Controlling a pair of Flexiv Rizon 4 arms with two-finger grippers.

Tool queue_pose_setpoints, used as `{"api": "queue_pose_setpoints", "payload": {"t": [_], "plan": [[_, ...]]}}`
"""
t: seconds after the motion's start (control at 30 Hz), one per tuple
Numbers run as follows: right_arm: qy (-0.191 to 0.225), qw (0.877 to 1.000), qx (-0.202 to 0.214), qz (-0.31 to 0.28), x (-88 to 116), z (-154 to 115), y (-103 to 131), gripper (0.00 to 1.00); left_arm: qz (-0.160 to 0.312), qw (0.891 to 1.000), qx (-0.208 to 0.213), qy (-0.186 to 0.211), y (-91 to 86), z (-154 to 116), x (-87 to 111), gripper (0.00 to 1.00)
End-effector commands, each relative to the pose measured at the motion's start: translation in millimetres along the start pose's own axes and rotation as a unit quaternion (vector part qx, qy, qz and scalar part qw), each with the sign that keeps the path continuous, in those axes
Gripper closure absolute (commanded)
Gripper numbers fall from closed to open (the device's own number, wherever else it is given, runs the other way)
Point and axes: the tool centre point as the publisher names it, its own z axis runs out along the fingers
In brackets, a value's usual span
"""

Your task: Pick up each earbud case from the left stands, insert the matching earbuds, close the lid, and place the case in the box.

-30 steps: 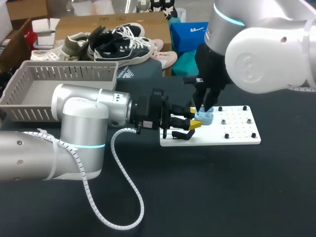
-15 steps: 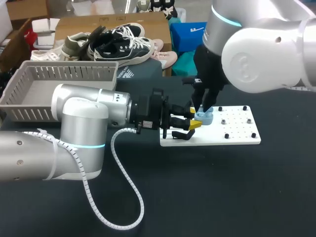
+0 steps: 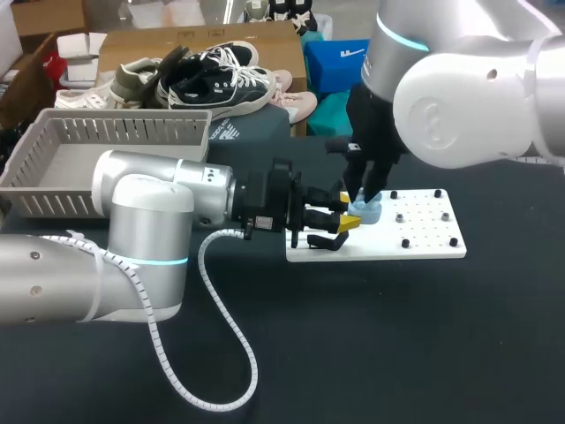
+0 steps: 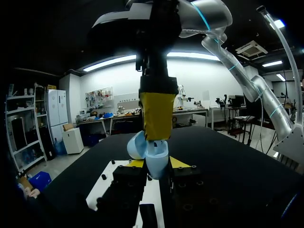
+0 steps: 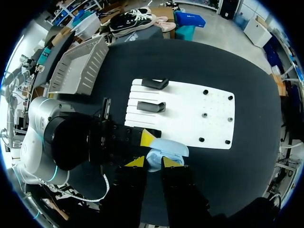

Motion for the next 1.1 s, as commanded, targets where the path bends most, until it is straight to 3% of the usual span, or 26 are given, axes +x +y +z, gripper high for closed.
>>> {"api": "queue_pose_setpoints", "payload": {"t": [0.03, 0.07, 0.13, 0.4, 0.5, 0.53, 0.6, 0.83, 1.1], "plan": [[-0.002, 1.000, 0.007, 0.002, -2, 2, 2, 0.86, 0.001, 1.000, 0.000, -0.001, 0.1, 0, 0.2, 1.00], [-0.003, 1.000, 0.008, 0.002, -2, 1, 2, 0.71, 0.001, 1.000, 0.000, -0.001, 0.1, 0, 0.2, 1.00], [-0.006, 1.000, 0.013, 0.001, -2, 0, 2, 0.60, 0.001, 1.000, 0.000, -0.001, 0.1, 0, 0.2, 1.00], [-0.023, 1.000, 0.014, -0.005, 5, -16, 4, 0.57, 0.001, 1.000, 0.000, -0.001, 0.1, 0, 0.2, 1.00], [-0.037, 0.999, 0.016, 0.008, 5, -25, -1, 0.49, 0.001, 1.000, 0.000, -0.001, 0.1, 0, 0.2, 1.00], [-0.043, 0.999, 0.018, 0.015, 3, -27, -4, 0.29, 0.001, 1.000, 0.000, -0.001, 0.1, 0, 0.2, 1.00], [-0.053, 0.998, 0.021, 0.037, -2, -30, -11, 0.00, 0.001, 1.000, 0.000, -0.001, 0.1, 0, 0.2, 1.00], [-0.071, 0.990, 0.060, 0.108, -21, -27, -27, 0.00, 0.001, 1.000, 0.000, -0.001, 0.1, 0, 0.2, 1.00], [-0.071, 0.984, 0.079, 0.144, -37, -25, -40, 0.00, 0.001, 1.000, 0.000, -0.001, 0.1, 0, 0.2, 1.00]]}}
